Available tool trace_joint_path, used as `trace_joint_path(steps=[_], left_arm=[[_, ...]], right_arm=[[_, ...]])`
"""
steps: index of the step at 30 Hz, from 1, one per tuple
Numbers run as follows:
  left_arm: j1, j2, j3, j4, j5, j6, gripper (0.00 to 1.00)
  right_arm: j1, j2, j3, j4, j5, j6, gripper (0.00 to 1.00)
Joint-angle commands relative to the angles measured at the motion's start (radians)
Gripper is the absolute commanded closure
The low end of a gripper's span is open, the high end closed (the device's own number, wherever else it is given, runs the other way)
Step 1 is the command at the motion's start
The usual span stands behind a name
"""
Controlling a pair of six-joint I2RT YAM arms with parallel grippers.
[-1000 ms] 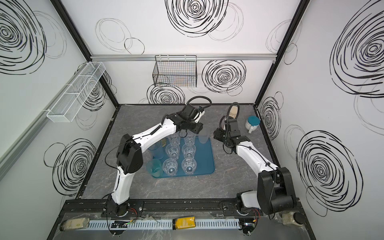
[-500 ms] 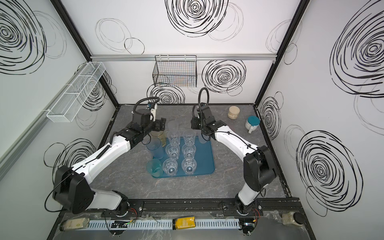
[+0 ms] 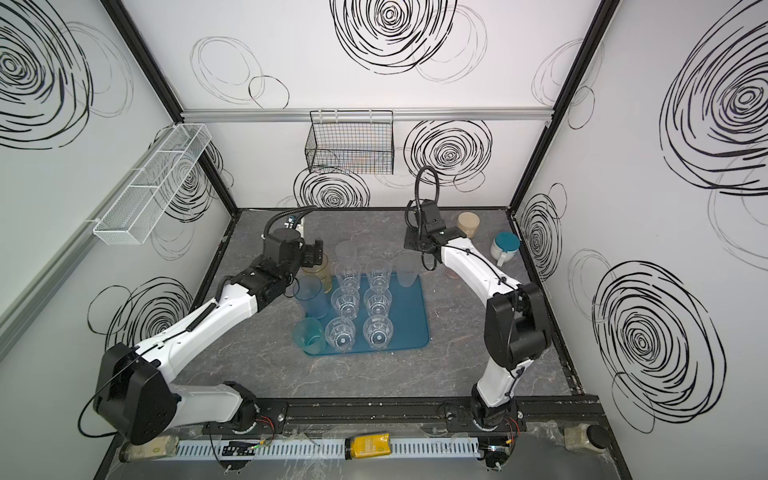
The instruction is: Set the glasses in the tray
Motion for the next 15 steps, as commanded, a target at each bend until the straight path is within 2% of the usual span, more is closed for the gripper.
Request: trace_joint_path(steps=[1, 2, 4, 8, 11, 15], left_arm=[[0.051, -0.026, 0.011, 0.014, 0.01, -0.081, 0.04], [0.074, -0.032, 0.003, 0.016, 0.065, -0.1, 0.04], [0.088, -0.028, -0.002, 0.006, 0.094, -0.113, 0.04], [0.069, -0.034, -0.018, 0.009, 0.147, -0.091, 0.04], [0.062, -0.053, -0.051, 0.032, 0.193, -0.086, 0.04], [0.027, -0.072, -0.091, 0.035, 0.208, -0.084, 0.04]], right_arm=[[0.034, 0.0, 0.027, 0.026, 0.004, -0.021, 0.48], [0.055, 0.026, 0.067, 0.007, 0.023, -0.027, 0.47], [0.089, 0.077, 0.139, -0.023, 0.038, -0.028, 0.47], [0.167, 0.181, 0.242, -0.028, -0.003, -0.029, 0.47], [0.234, 0.278, 0.346, -0.069, 0.024, -0.018, 0.47], [0.271, 0.382, 0.446, -0.076, 0.022, -0.014, 0.46]])
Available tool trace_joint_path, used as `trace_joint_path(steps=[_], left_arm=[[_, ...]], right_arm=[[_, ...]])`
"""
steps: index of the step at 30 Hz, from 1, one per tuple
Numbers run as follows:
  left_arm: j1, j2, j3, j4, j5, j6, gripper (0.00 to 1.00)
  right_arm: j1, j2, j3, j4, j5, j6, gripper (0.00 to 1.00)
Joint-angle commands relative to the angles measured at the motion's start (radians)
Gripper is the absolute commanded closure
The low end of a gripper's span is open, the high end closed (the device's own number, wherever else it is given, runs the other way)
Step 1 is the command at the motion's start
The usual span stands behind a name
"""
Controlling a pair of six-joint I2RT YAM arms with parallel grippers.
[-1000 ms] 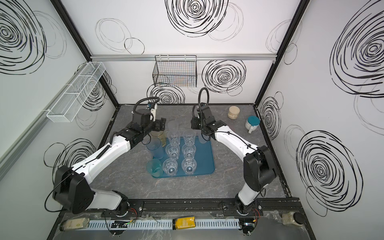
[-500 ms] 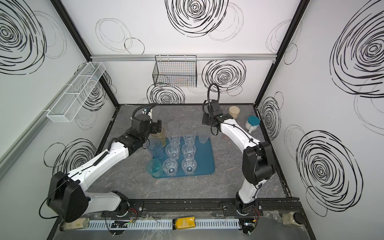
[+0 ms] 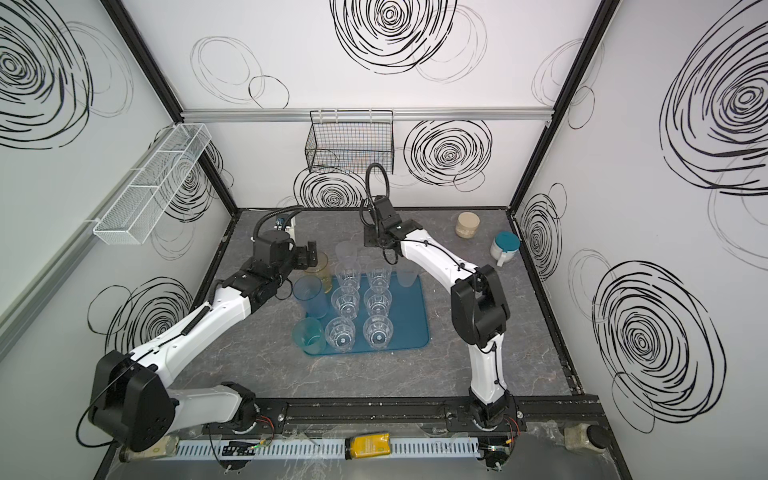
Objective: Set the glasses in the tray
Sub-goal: 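Reach the right gripper to the fallen frosted glass and grasp it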
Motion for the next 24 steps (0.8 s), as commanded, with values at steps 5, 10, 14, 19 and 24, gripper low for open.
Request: trace_joint_path(steps=[5, 10, 14, 19, 24], left_arm=[[-0.087, -0.065, -0.094, 0.075, 0.031, -0.032, 0.04], [-0.084, -0.088, -0.121, 0.085, 0.14, -0.046, 0.04], [-0.087, -0.118, -0.163, 0.11, 0.129, -0.06, 0.04], [-0.078, -0.114, -0.159, 0.103, 0.119, -0.036, 0.04], [-0.078, -0.108, -0.155, 0.112, 0.122, -0.045, 0.04]], right_arm=[[0.031, 0.178, 0.197, -0.075, -0.008, 0.009, 0.46], [0.035, 0.277, 0.276, -0.096, -0.006, 0.008, 0.46], [0.032, 0.32, 0.298, -0.103, -0.001, 0.001, 0.48], [0.02, 0.344, 0.298, -0.086, -0.006, 0.0, 0.59], [0.0, 0.359, 0.298, -0.067, -0.002, 0.015, 0.76]])
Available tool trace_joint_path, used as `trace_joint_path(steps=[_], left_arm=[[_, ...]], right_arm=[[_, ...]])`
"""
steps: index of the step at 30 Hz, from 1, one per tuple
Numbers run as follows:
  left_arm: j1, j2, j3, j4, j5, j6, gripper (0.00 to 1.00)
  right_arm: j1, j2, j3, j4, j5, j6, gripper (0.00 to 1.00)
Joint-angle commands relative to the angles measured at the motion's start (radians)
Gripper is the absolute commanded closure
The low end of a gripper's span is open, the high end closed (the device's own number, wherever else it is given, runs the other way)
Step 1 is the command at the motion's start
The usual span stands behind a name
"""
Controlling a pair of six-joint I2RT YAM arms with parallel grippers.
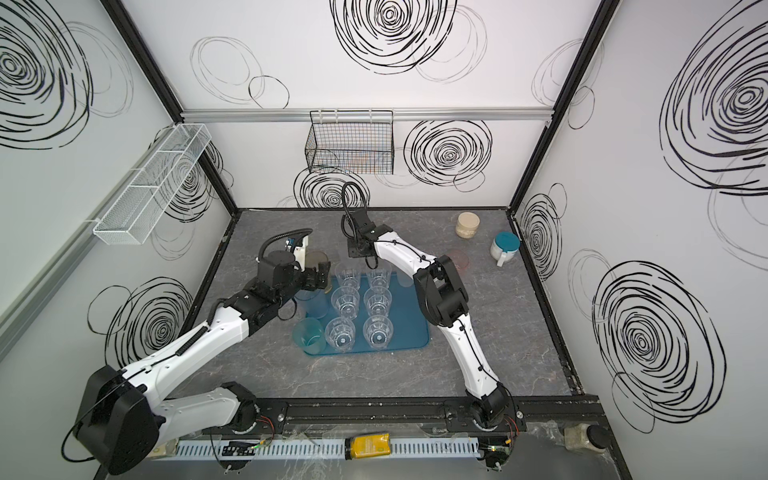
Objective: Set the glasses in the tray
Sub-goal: 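Reach the right gripper to the fallen frosted glass and grasp it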
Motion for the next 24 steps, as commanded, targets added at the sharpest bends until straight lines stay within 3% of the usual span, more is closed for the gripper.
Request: trace_joint_path(steps=[1, 6, 14, 19, 24], left_arm=[[0.005, -0.003, -0.002, 0.061, 0.011, -0.01, 0.04], [-0.004, -0.001, 0.001, 0.049, 0.009, -0.013, 0.04], [-0.009, -0.015, 0.004, 0.045, -0.007, -0.02, 0.04], [-0.017, -0.031, 0.023, 0.031, -0.014, -0.012, 0.04], [-0.052, -0.053, 0.061, 0.012, -0.045, -0.001, 0.04]], right_arm=[[-0.019, 0.025, 0.03, 0.011, 0.014, 0.012, 0.79], [-0.021, 0.022, 0.026, 0.032, 0.026, 0.03, 0.9], [-0.05, -0.048, 0.025, 0.044, -0.017, 0.052, 0.96], [-0.061, -0.154, 0.017, 0.011, -0.034, 0.066, 0.97], [-0.063, -0.325, -0.094, 0.015, -0.016, 0.05, 0.97]])
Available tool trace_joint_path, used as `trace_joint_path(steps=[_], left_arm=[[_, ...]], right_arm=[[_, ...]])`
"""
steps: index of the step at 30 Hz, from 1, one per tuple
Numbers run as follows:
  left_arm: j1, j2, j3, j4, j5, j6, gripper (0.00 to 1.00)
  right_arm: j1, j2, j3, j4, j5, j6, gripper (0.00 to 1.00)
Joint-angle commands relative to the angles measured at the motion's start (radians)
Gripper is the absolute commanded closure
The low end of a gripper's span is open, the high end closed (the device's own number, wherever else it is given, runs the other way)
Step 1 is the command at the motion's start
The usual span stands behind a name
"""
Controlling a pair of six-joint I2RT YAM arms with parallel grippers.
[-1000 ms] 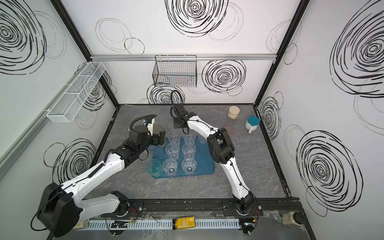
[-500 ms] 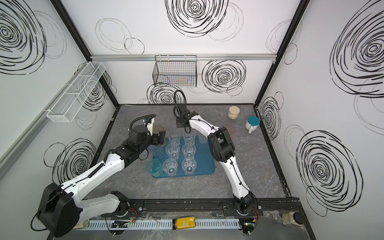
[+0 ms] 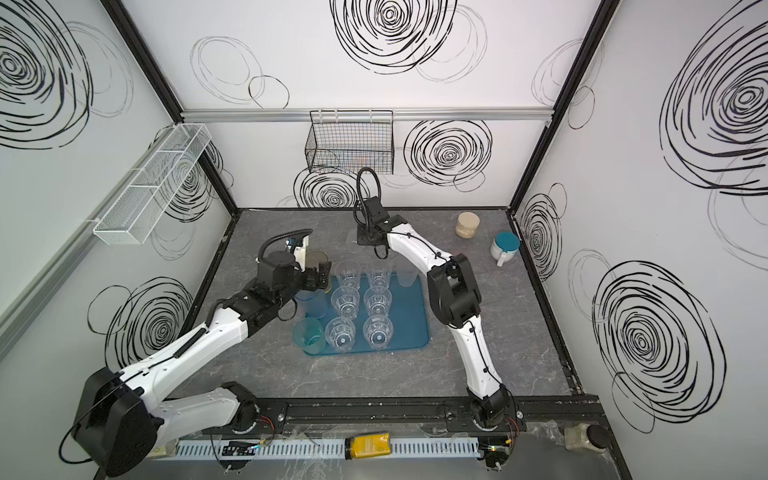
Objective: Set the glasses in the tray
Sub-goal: 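Reach the right gripper to the fallen frosted glass and grasp it, then carry the frosted glass with the right gripper onto the tray and release it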
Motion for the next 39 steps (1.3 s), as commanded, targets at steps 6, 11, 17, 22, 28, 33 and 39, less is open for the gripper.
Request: trace_joint_path(steps=[6, 11, 17, 22, 28, 33, 39], left_arm=[[-0.197, -0.018, 0.106, 0.024, -0.145, 0.085, 0.03], [-0.357, 0.013, 0.14, 0.058, -0.179, 0.119, 0.04], [-0.496, 0.094, 0.132, 0.138, -0.186, 0.092, 0.04], [-0.562, 0.13, 0.137, 0.174, -0.155, 0.056, 0.04], [-0.571, 0.138, 0.143, 0.121, -0.178, 0.016, 0.04], [-0.557, 0.093, 0.089, 0.161, -0.199, 0.023, 0.04], [-0.526, 0.1, 0.067, 0.154, -0.176, 0.04, 0.04]], right_arm=[[-0.043, -0.416, -0.274, -0.005, 0.039, 0.003, 0.97], [-0.1, -0.704, -0.613, 0.04, 0.069, -0.026, 0.97], [-0.146, -0.906, -0.852, -0.043, 0.139, -0.047, 0.97], [-0.142, -0.965, -0.997, -0.011, 0.104, -0.015, 0.97], [-0.085, -0.896, -1.07, 0.029, 0.114, 0.016, 0.97], [-0.06, -0.776, -1.039, 0.017, 0.128, 0.016, 0.97], [-0.055, -0.665, -1.006, 0.011, 0.166, 0.002, 0.95]])
